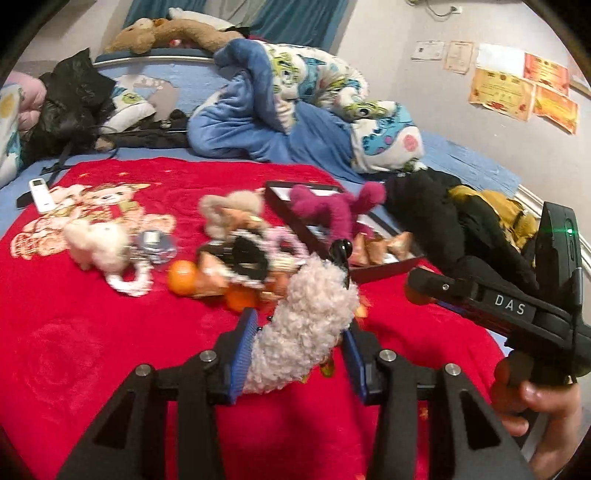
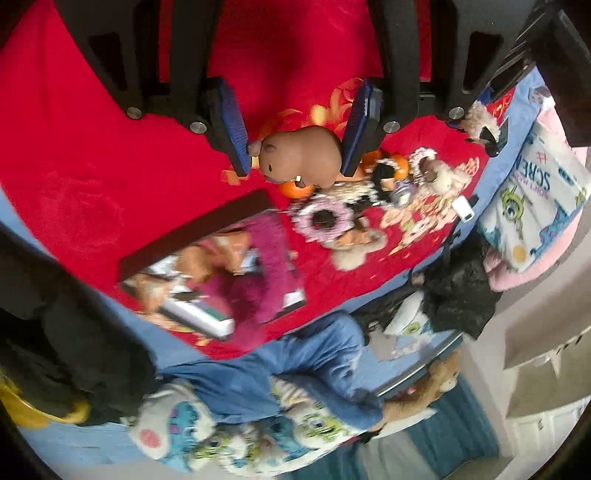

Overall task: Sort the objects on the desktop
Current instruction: 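Carry the white strip and brown pig over the black box with both grippers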

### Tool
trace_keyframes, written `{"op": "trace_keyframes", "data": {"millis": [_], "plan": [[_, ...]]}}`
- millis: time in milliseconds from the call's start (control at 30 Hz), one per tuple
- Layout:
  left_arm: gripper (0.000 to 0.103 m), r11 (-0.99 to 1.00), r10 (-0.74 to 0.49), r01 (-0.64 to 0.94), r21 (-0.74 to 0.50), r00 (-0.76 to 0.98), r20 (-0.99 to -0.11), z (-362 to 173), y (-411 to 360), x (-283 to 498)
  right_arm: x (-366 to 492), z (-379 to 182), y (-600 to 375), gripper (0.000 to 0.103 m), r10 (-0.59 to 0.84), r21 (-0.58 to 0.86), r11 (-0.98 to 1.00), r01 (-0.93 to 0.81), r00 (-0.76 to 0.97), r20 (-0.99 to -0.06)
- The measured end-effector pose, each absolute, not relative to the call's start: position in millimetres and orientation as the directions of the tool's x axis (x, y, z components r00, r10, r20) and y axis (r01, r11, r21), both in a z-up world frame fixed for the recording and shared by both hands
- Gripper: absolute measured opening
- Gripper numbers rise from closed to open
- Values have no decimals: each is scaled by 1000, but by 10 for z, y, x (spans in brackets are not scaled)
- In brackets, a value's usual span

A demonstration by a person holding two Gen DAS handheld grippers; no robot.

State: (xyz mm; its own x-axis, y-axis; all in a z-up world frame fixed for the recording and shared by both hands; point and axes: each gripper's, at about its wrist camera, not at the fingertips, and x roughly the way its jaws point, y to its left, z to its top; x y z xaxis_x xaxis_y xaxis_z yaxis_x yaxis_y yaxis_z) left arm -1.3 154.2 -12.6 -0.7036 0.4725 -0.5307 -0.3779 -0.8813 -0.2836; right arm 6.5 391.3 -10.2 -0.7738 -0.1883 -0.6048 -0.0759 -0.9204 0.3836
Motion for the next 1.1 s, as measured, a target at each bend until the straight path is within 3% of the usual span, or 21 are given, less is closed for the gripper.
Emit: {"op": "trace_keyframes", "data": {"millis": [200,400,633,1100], "plan": [[46,-851,518,-480,-212,-700,-491,-54,2051,216,341,-18,4396,48,-117,399,-902,-163,-799,-590],[46,-810,572,-539,-229,-643,-509,-82,2340,247,442,-76,4572,48,-114,422,-890,-174,-811,-574],[46,-804,580,-546,-237,-629,-517,-110,2454,190,350,-286,4676,48,-144,442,-885,-146,-816,-560],[46,-792,594,-554,-256,-604,-531,-96,2721,-416,8,-180,4877,48,-182,505,-860,-70,-883,-433]]}}
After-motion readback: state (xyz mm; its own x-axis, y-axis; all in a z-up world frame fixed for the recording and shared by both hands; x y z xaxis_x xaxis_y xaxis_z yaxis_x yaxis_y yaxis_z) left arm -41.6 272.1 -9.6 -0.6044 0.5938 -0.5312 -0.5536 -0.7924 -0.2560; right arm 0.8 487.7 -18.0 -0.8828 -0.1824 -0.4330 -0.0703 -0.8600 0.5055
